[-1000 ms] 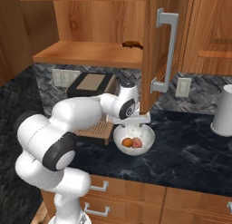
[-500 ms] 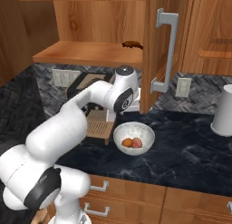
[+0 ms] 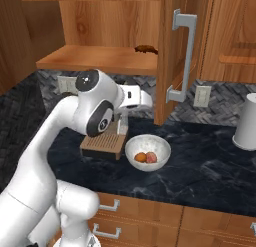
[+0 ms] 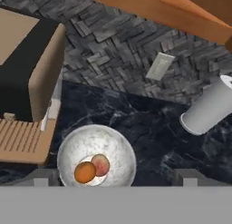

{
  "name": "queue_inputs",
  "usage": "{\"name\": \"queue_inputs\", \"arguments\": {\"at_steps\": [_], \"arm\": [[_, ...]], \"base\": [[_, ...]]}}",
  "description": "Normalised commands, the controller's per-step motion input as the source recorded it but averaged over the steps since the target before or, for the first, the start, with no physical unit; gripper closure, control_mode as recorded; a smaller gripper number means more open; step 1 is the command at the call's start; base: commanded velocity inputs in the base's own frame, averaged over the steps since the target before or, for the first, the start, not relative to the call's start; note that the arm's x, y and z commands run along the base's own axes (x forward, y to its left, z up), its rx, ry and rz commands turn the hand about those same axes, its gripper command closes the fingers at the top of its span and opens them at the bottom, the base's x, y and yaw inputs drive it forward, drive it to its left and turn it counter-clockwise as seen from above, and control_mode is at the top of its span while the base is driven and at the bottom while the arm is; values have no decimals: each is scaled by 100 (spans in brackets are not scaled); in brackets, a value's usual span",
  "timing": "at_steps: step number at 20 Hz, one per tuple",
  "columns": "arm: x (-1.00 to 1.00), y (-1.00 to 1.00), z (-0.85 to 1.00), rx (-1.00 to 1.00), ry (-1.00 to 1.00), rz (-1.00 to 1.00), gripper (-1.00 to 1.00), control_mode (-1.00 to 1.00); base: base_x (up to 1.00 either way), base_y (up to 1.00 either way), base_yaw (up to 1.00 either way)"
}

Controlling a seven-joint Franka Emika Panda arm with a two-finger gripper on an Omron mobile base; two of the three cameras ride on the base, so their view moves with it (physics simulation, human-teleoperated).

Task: Open the cabinet. Pick the tangerine and peach from the cabinet and place them into the bowl. Then close the cabinet.

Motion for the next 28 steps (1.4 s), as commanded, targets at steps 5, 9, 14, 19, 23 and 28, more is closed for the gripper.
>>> {"name": "queue_inputs", "arguments": {"at_steps": [5,9,14,19,23,28], "arm": [[-100,-7,65,-4,-43,-5,-100,-100],[-100,-18,90,0,-34,0,-100,-100],[-100,-34,100,2,-20,-1,-100,-100],[-85,-57,94,5,-20,4,-100,-100],[-32,-65,33,6,-25,29,-100,-100],[-4,-62,0,8,-16,42,-100,-100]], "base": [[0,0,0],[0,0,0],[0,0,0],[0,0,0],[0,0,0],[0,0,0]]}}
